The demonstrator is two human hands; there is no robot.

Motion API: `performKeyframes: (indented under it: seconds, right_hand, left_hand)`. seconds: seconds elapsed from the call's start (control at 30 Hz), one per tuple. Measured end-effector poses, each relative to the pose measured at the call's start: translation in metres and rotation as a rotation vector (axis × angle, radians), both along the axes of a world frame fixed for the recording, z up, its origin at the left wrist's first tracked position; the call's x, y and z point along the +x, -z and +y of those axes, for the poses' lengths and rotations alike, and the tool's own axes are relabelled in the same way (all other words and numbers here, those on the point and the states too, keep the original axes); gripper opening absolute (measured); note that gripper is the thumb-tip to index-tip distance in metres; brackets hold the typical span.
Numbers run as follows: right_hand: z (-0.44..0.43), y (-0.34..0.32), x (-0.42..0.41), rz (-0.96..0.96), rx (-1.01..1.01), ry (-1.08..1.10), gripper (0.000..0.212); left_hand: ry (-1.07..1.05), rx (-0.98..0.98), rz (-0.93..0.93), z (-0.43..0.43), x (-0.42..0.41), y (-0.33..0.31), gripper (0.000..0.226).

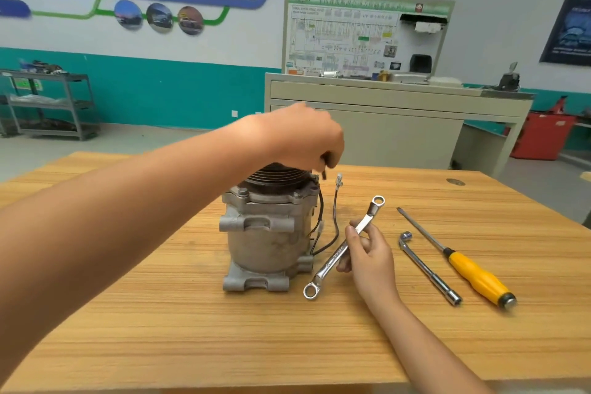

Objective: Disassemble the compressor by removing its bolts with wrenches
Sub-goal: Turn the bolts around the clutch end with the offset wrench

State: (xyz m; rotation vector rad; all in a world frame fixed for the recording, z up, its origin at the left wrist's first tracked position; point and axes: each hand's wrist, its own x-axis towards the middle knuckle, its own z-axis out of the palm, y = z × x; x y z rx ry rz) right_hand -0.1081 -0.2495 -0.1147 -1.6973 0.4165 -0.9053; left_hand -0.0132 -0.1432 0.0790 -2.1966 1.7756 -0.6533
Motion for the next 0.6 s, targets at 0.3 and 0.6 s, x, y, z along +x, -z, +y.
performKeyframes:
  seconds: [0.3, 0.6]
  right_hand:
    - [-0.006, 0.004, 0.0, 0.018, 0.112, 0.04, 0.011]
    - [-0.001, 0.002, -0.003, 0.08, 0.056, -0.03, 0.012]
  left_hand:
    - [-0.031, -0.759, 0.339, 0.141, 0.02, 0.031, 0.013]
    - [-0.821, -0.91, 0.698, 0.264, 0.09, 0.187, 0.021]
